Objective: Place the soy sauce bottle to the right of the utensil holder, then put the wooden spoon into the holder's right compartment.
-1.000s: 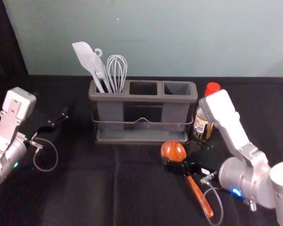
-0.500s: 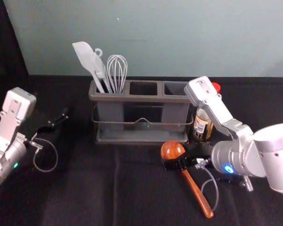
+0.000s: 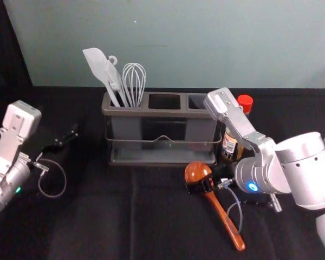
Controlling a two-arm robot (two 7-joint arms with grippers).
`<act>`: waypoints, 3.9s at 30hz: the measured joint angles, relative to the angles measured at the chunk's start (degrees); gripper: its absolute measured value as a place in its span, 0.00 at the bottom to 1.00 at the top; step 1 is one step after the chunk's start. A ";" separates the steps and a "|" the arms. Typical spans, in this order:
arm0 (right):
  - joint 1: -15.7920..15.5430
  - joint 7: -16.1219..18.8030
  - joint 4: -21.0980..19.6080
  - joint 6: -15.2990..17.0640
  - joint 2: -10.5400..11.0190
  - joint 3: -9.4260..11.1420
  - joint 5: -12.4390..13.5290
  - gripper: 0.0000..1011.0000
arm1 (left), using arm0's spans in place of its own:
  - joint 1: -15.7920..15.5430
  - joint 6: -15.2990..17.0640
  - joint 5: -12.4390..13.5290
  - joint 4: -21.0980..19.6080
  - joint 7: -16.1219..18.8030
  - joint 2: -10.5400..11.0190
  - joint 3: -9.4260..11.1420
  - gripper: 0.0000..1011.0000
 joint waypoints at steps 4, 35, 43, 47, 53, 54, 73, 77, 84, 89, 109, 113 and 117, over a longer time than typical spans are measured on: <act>0.68 -0.07 1.30 -0.11 -0.70 -0.46 -0.84 0.99 | 0.00 0.00 0.00 0.00 0.00 0.00 0.00 0.99; 2.33 -0.12 6.39 -2.11 -4.21 -0.81 -5.93 0.99 | 0.00 0.00 0.00 0.00 0.00 0.00 0.00 0.99; 2.31 0.26 7.29 -2.57 -4.93 -0.64 -6.97 0.99 | 0.00 0.00 0.01 0.00 0.00 0.00 0.00 0.99; 2.33 0.64 7.64 -2.86 -5.09 -0.57 -7.40 0.99 | 0.00 0.00 0.00 0.00 0.00 0.00 0.00 0.99; 2.44 1.19 8.03 -3.09 -5.15 -0.62 -8.23 0.99 | 0.00 0.00 0.00 0.00 0.00 0.00 0.00 0.99; 2.44 1.25 8.07 -3.13 -5.15 -0.62 -8.32 0.99 | 0.00 0.00 0.00 0.00 0.00 0.00 0.00 0.99; 0.72 2.77 4.31 -2.50 -5.52 0.72 -10.23 0.83 | 0.00 0.00 0.00 0.00 0.00 0.00 0.00 0.99; -0.88 4.30 -0.78 -1.90 -4.23 0.94 -10.27 0.83 | 0.00 0.00 0.00 0.00 0.00 0.00 0.00 0.99; -4.30 6.06 -7.37 -2.46 -2.70 2.56 -9.79 0.83 | 0.00 0.00 0.00 0.00 0.00 0.00 0.00 0.99; -7.98 6.91 -12.09 -4.22 -2.05 4.67 -9.35 0.83 | 0.00 0.00 0.00 0.00 0.00 0.00 0.00 0.99; -22.15 3.14 -20.45 -41.59 -0.74 11.34 -8.18 0.83 | 0.00 0.00 0.00 0.00 0.00 0.00 0.00 0.99; -24.53 1.52 -19.33 -53.65 -0.48 11.87 -7.19 0.83 | 0.00 0.00 0.00 0.00 0.00 0.00 0.00 0.99; -25.65 0.01 -18.13 -60.86 -0.26 11.79 -7.42 0.83 | 0.00 0.00 0.00 0.00 0.00 0.00 0.00 0.99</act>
